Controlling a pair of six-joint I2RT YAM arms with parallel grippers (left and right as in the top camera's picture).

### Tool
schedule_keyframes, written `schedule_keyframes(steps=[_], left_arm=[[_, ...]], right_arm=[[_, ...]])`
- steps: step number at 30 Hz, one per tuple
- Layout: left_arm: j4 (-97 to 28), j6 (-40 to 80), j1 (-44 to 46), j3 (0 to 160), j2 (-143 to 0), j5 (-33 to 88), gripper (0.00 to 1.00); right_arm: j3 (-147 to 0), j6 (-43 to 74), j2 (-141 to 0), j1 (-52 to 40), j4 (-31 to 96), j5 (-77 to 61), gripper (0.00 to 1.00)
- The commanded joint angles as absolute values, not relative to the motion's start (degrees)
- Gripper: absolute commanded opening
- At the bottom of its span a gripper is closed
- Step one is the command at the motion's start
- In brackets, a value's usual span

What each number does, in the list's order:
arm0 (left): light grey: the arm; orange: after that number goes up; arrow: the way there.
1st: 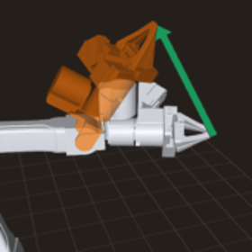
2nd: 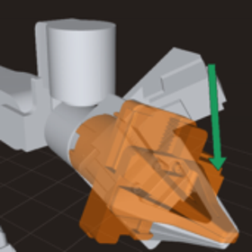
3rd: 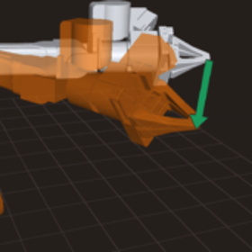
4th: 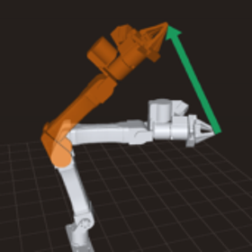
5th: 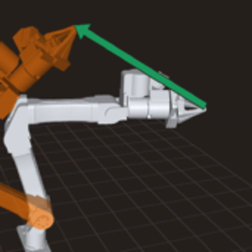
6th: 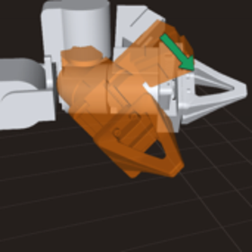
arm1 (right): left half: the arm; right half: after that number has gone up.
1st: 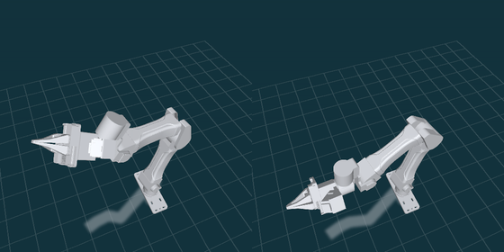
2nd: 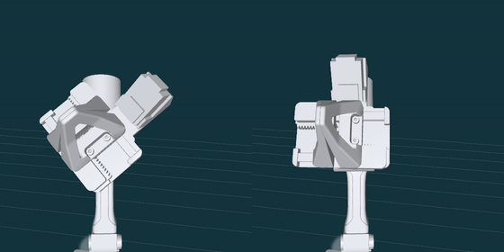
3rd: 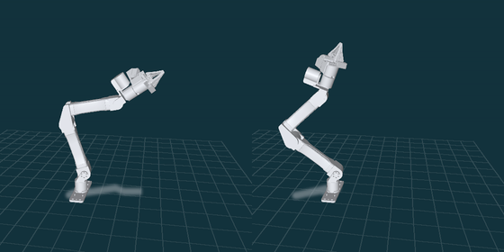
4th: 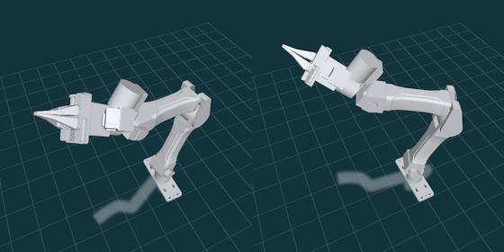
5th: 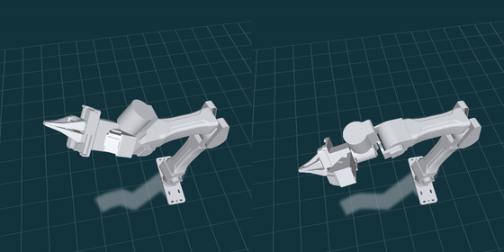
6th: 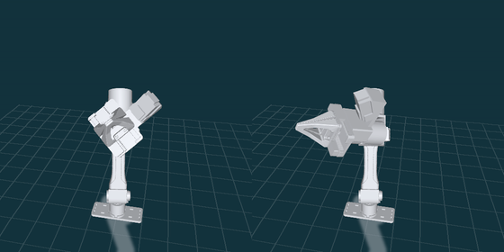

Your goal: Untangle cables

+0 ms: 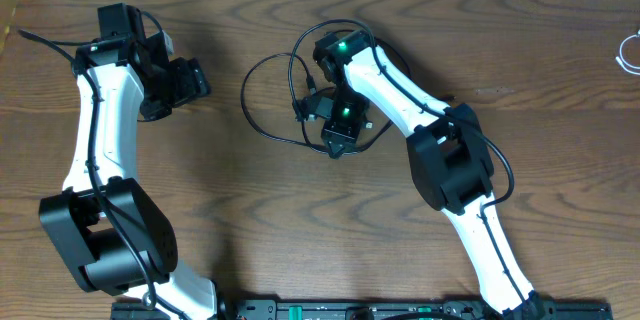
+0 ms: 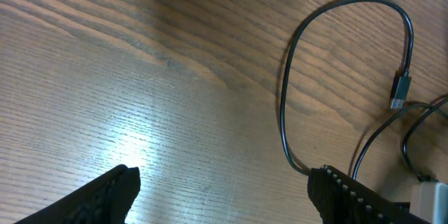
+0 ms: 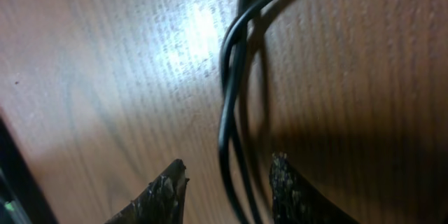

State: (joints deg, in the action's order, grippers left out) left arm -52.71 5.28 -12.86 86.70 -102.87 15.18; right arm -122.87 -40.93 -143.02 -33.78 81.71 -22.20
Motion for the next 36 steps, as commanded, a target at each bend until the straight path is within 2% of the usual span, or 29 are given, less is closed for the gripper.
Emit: schedule_keyframes(steps=[1, 8, 11, 15, 19, 24, 36], left_arm=[[-53.15, 4.29, -12.80, 86.19, -102.87, 16.05, 0.82], [-53.43, 4.29, -12.80, 86.19, -102.87, 16.05, 0.82], [-53.60, 4.29, -12.80, 86.19, -102.87, 16.05, 0.82], [-53.54, 4.29, -12.80, 86.19, -102.87, 16.05, 0.82], [-53.56, 4.32, -12.78, 86.19, -102.87, 16.08, 0.82], [-54.11, 5.04, -12.64, 86.19, -102.87, 16.10, 0.78], [-54.15, 4.93, -4.93, 86.17, -102.87, 16.05, 0.78]], right_arm=[[-122.78, -40.32, -143.72, -34.22, 81.60, -22.59, 0.35], [-120.53, -40.29, -143.72, -34.22, 78.70, -22.39, 0.34], [-119.39, -40.29, -143.72, -34.24, 77.97, -22.41, 0.29], [-119.33, -39.44, -143.72, -34.22, 77.93, -22.39, 0.18], [-119.35, -38.15, -143.72, -34.17, 77.52, -22.39, 0.01], [-122.54, -34.72, -143.24, -33.91, 79.22, -21.12, 0.01], [-140.97, -29.15, -133.05, -30.72, 84.77, -19.27, 0.01]])
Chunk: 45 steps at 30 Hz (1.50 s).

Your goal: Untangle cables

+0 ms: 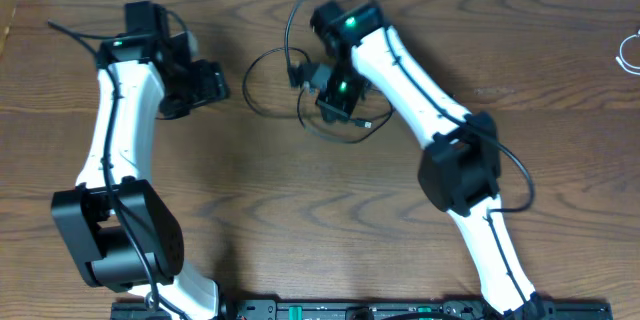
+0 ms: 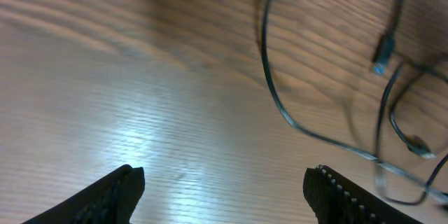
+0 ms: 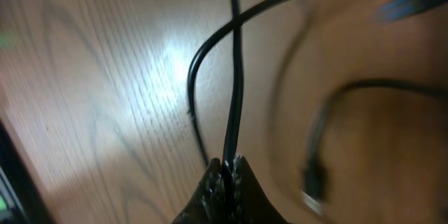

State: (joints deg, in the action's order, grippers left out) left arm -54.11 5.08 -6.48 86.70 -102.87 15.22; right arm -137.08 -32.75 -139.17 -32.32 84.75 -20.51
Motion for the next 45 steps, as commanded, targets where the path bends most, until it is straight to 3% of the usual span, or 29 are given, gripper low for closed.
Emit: schedule_keyframes(steps=[1, 11, 31, 45], left_arm=[[-53.98, 4.93, -4.23, 86.17, -102.87, 16.05, 0.78], [-52.36, 4.93, 1.54, 86.17, -102.87, 16.05, 0.78], [-49.95, 5.04, 9.74, 86.13, -102.89, 16.08, 0.78], [-40.82, 19.99, 15.31, 82.70, -102.98, 16.08, 0.79]], right_arm=[[-141.56, -27.86, -132.03, -30.33, 84.49, -18.28, 0.01], [-142.39, -12.47, -125.34, -24.23, 82.76, -14.94, 0.01], [-142.39, 4.99, -125.25, -18.17, 81.84, -14.48, 0.01], [-141.78, 12.95, -125.27, -15.40, 81.87, -10.81, 0.01]])
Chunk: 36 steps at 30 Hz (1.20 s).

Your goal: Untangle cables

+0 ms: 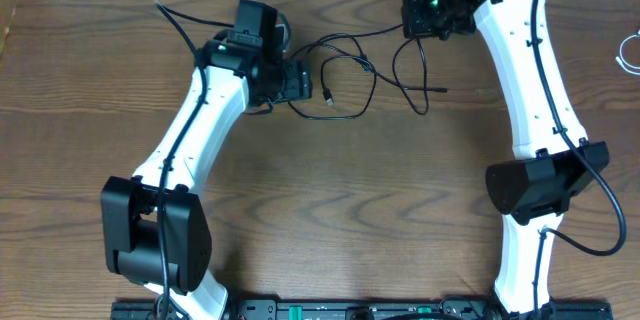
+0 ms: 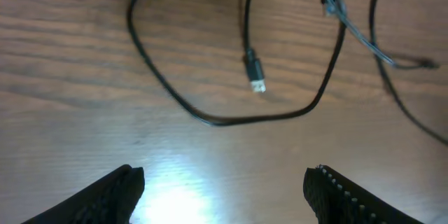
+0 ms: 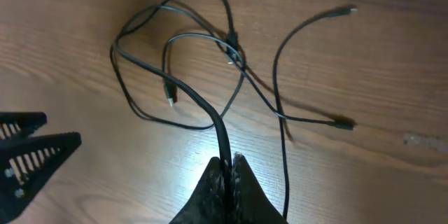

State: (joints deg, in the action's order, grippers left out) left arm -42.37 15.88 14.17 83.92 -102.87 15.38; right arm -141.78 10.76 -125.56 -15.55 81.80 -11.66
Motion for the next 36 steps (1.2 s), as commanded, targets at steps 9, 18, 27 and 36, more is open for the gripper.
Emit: schedule_keyframes(steps=[9, 18, 27, 36], left_arm=[[-28.29, 21.69, 18.63, 75.75, -103.11, 16.03, 0.78], [-23.35, 23.92, 21.34, 72.23, -105.47, 15.84, 0.77], [-16.01, 24.36, 22.48, 72.23, -112.53, 15.86, 0.74], [-13.34, 27.33, 22.59, 72.23, -116.11, 15.94, 0.74]], right_arm=[[-142.61, 8.47, -122.23, -13.21, 78.11, -17.76, 0.01], [-142.82, 8.51, -108.31, -8.95, 73.01, -16.84, 0.01], [-142.82, 8.69, -96.95, -4.01, 74.06, -16.99, 0.01], [-142.82, 6.72, -90.24, -3.31, 71.99, -18.41, 0.01]])
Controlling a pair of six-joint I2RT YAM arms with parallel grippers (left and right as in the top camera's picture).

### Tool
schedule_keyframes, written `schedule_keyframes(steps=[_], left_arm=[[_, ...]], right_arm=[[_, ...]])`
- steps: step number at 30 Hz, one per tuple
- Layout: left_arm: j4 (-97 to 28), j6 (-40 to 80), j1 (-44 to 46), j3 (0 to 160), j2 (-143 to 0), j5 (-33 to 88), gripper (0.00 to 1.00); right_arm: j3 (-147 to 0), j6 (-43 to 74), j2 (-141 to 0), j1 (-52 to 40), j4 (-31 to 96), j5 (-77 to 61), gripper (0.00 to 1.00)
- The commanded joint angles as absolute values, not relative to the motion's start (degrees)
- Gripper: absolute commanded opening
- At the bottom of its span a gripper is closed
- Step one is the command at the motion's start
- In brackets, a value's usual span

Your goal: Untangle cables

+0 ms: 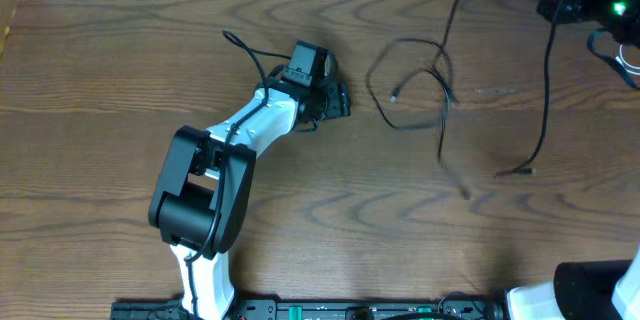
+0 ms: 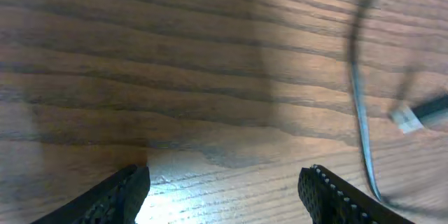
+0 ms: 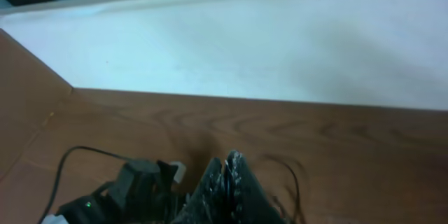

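Note:
Thin black cables [image 1: 440, 85] lie spread over the right half of the table, with a loop and a small connector [image 1: 397, 93] near the middle. One strand [image 1: 546, 90] hangs from my right gripper [image 1: 556, 5] down to a plug [image 1: 524, 170]. In the right wrist view the right gripper [image 3: 225, 175] is shut on that black strand, high above the table. My left gripper [image 1: 338, 100] is low over the wood, left of the loop. It stands open [image 2: 224, 185] with nothing between its fingers, and a blurred cable [image 2: 359, 105] with a connector [image 2: 416, 113] lies to its right.
A white cable loop [image 1: 630, 55] lies at the table's right edge. The white wall [image 3: 280, 35] runs along the far edge of the table. The arms' base rail [image 1: 350, 310] runs along the front edge.
My right gripper, still shut on the strand, has moved from the top centre to the far top right and higher. The cables have shifted right and spread out. My left gripper is further right, still open.
My right gripper was open low over the tangle at the table's centre, with the left gripper open at the far left. Then the right was shut on a strand, then held it up at the top of the table. Now the cables are stretched out to the right.

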State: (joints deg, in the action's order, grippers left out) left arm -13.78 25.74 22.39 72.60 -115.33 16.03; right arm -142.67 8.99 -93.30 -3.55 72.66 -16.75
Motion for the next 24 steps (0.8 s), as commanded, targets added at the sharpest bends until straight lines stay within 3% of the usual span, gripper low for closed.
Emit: schedule_keyframes(steps=[1, 5, 13, 19, 24], left_arm=[[-13.02, 27.33, 22.68, 72.23, -116.11, 16.10, 0.78], [-10.72, 27.27, 23.57, 72.23, -116.11, 18.28, 0.88], [-7.11, 27.16, 28.23, 72.23, -116.11, 19.49, 0.88], [-6.50, 31.00, 32.25, 72.23, -116.14, 19.46, 0.86], [-6.52, 31.64, 35.62, 72.23, -116.38, 15.68, 0.77]], right_arm=[[-142.82, 6.57, -89.73, -3.31, 71.99, -18.39, 0.01], [-142.82, 6.04, -88.90, -3.31, 72.34, -18.09, 0.01], [-142.74, 5.91, -90.65, -3.31, 75.05, -17.91, 0.01], [-142.74, 5.89, -91.79, -3.31, 75.57, -17.87, 0.01], [-142.74, 5.89, -91.94, -3.31, 75.70, -17.87, 0.01]])
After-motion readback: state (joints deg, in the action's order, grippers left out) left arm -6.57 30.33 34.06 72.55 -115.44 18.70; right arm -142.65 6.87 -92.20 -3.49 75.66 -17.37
